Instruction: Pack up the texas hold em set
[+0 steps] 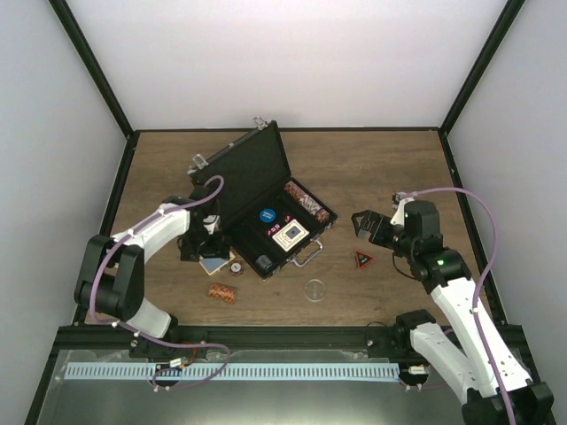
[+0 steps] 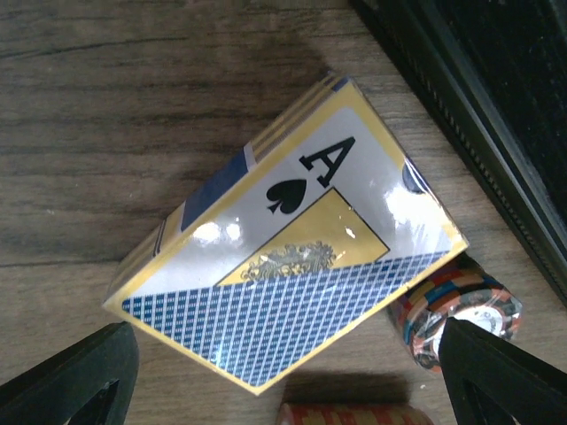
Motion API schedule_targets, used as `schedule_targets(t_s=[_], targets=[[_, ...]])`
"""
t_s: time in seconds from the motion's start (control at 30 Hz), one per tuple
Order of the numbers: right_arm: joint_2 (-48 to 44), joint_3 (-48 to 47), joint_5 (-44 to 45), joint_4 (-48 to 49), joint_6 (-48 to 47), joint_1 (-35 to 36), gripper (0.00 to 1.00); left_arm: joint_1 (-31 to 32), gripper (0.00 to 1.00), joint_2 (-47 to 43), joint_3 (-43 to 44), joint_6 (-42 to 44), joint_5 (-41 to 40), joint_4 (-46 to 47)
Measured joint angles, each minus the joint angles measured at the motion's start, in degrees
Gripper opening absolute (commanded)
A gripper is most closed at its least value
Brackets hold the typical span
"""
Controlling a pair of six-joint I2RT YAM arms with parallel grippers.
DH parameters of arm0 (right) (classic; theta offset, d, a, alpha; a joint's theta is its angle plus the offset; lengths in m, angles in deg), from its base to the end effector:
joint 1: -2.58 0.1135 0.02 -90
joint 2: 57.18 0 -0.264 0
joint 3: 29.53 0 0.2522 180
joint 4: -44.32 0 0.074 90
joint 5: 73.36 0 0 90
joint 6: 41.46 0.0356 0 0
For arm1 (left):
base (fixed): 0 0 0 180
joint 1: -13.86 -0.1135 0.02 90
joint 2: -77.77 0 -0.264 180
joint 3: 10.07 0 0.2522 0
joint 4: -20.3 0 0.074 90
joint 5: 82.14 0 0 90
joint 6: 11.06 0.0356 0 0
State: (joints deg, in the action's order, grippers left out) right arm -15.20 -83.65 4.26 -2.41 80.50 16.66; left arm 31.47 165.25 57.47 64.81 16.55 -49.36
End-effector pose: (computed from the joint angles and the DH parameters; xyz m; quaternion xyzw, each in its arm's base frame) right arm 0.1532 0.0463 0.2814 0.0873 0.8773 0.2686 0.3881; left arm 0.2331 -0.0796 0.1820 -0.0305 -0.9967 0.0738 0.0174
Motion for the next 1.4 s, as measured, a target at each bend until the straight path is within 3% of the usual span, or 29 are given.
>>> schedule_targets(t_s=[0.57, 1.4], targets=[[0.24, 0.04, 0.02, 0.02, 0.02, 0.00, 1.00, 0.07, 0.95, 1.31, -0.13, 0.20, 1.90, 6.45], [-0.83, 1.86, -0.20, -0.04, 0.20, 0.00, 1.00, 0.50, 0.95, -3.61, -5.84, -8.26, -1.09, 11.26]])
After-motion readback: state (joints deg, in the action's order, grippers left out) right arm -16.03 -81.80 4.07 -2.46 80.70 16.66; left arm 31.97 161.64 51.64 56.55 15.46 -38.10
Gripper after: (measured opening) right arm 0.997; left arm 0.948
